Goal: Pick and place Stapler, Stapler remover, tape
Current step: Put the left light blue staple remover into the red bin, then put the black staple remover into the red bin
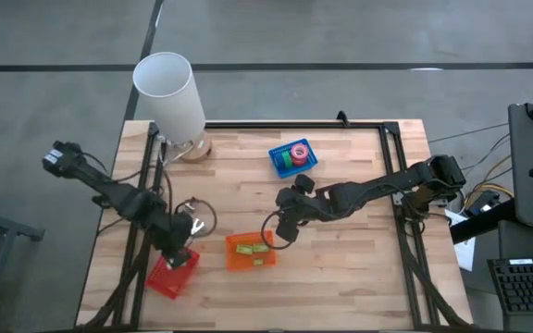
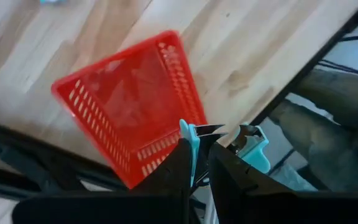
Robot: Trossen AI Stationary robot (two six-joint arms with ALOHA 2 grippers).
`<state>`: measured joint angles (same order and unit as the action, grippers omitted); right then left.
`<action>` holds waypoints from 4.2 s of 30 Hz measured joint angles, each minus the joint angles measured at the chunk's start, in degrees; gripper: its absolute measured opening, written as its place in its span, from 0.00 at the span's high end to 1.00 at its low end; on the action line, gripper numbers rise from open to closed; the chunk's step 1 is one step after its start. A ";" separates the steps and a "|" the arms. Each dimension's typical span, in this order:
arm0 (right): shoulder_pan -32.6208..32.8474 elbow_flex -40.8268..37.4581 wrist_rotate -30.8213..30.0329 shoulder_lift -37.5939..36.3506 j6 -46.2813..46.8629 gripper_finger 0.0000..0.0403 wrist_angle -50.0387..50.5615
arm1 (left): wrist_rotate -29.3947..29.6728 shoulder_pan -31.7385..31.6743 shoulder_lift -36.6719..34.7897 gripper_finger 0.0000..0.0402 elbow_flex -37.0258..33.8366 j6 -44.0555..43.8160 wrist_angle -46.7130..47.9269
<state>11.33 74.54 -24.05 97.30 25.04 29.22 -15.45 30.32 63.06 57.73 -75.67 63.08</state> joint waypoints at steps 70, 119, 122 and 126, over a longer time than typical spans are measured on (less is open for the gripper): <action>-5.99 -51.21 17.30 -59.18 -11.95 0.98 -24.10 | 19.00 -11.96 0.44 0.59 -8.12 -2.12 -22.09; -5.99 -74.01 16.59 -83.27 -13.43 0.98 -33.72 | 7.09 -53.78 7.25 0.59 -8.28 89.02 -0.44; -5.99 -74.01 16.59 -83.25 -13.44 0.98 -33.71 | 8.89 -53.63 11.10 0.59 -8.27 90.80 -0.16; -5.99 -74.01 16.58 -83.27 -13.44 0.98 -33.74 | 11.78 -53.61 16.85 0.59 -8.32 92.58 0.86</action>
<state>5.34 0.54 -7.47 14.02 11.60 -4.51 -3.67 -23.29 79.92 49.41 16.91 63.94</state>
